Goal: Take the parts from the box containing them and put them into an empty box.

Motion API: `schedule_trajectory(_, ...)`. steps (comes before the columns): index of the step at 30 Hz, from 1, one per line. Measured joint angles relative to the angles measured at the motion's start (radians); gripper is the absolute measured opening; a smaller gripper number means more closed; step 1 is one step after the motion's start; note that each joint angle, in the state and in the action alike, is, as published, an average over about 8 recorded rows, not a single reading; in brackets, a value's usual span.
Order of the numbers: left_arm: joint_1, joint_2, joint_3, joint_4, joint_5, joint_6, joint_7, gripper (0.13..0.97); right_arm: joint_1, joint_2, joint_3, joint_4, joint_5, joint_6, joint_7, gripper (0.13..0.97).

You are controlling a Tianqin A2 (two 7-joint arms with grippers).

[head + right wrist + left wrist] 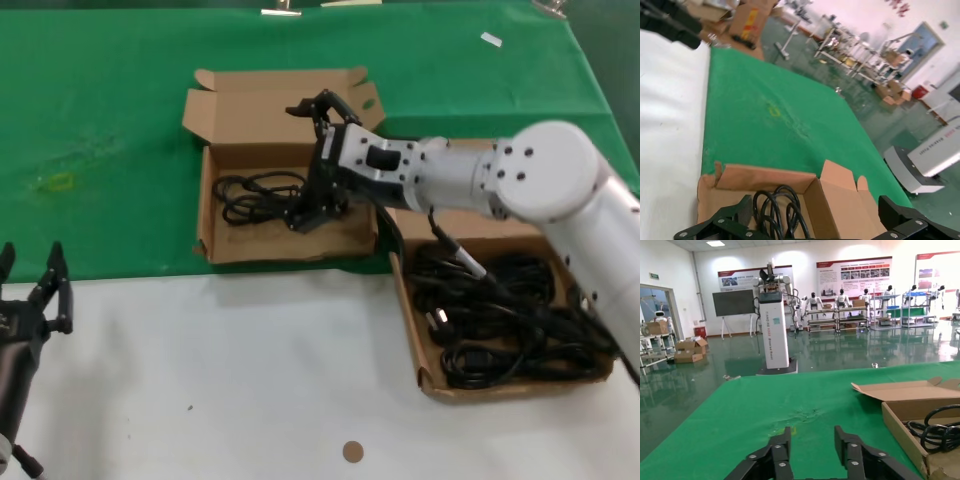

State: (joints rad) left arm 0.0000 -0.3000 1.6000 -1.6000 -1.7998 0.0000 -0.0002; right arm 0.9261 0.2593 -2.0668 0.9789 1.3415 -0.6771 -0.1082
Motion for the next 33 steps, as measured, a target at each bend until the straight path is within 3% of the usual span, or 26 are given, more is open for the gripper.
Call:
schedule_trajectory(4, 0.0, 0.0, 0.0, 0.0, 0.0, 0.0, 0.0, 0.294, -0.061, 0.003, 0.031, 0.041, 0.03, 0.045, 0.007, 0.834)
schedule_trajectory(9, 0.0, 0.0, 0.0, 0.0, 0.0, 0.0, 0.0, 0.409, -0.138, 0.006, 0.069, 0.092, 0.068, 0.101, 0.016, 0.912)
schedule_trajectory(18, 0.0, 0.0, 0.0, 0.0, 0.0, 0.0, 0.0, 0.617, -0.273, 0.012, 0.138, 0.183, 0.135, 0.2, 0.032, 0.964)
schedule_trajectory(30, 0.0, 0.0, 0.0, 0.0, 0.0, 0.0, 0.0, 0.861, -0.454, 0.02, 0.229, 0.304, 0.225, 0.332, 0.053, 0.966)
schedule_trajectory(33, 0.0, 0.0, 0.0, 0.0, 0.0, 0.0, 0.0, 0.861, -0.5, 0.022, 0.252, 0.335, 0.247, 0.365, 0.058, 0.966)
